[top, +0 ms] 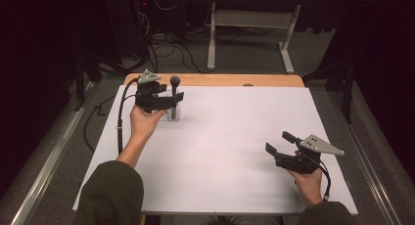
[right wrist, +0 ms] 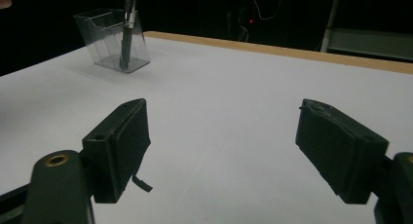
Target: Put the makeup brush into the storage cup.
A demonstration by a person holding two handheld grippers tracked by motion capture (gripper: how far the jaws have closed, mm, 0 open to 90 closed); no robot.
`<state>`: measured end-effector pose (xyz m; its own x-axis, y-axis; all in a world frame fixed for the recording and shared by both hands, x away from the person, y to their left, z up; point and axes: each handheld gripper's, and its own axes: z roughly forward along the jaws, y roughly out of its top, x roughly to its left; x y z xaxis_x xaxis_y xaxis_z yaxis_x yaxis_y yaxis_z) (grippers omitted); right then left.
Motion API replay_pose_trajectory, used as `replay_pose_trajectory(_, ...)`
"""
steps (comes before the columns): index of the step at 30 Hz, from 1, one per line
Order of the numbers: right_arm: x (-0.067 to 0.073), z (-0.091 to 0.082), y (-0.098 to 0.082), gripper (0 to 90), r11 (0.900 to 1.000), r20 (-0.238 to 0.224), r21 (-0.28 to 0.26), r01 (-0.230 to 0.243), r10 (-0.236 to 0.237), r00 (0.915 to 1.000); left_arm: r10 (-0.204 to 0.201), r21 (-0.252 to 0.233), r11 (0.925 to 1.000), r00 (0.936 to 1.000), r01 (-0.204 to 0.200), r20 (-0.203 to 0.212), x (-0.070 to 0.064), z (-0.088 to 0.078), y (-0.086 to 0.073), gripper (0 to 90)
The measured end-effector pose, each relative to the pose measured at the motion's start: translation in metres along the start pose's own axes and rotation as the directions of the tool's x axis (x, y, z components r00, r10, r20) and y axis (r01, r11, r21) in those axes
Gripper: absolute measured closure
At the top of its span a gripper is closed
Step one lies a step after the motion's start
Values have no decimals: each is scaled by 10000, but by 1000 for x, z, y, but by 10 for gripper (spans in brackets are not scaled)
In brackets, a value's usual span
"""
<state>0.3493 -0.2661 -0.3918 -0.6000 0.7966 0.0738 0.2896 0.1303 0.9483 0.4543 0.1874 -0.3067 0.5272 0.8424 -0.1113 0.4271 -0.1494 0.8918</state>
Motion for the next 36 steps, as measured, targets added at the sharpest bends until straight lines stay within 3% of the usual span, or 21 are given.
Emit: replay_pose_trajectory(36,0,0,0,217,10000,-26,-77,4,-5,10000,3,-425,9991,9990,16,454,-4,-31,-4,255)
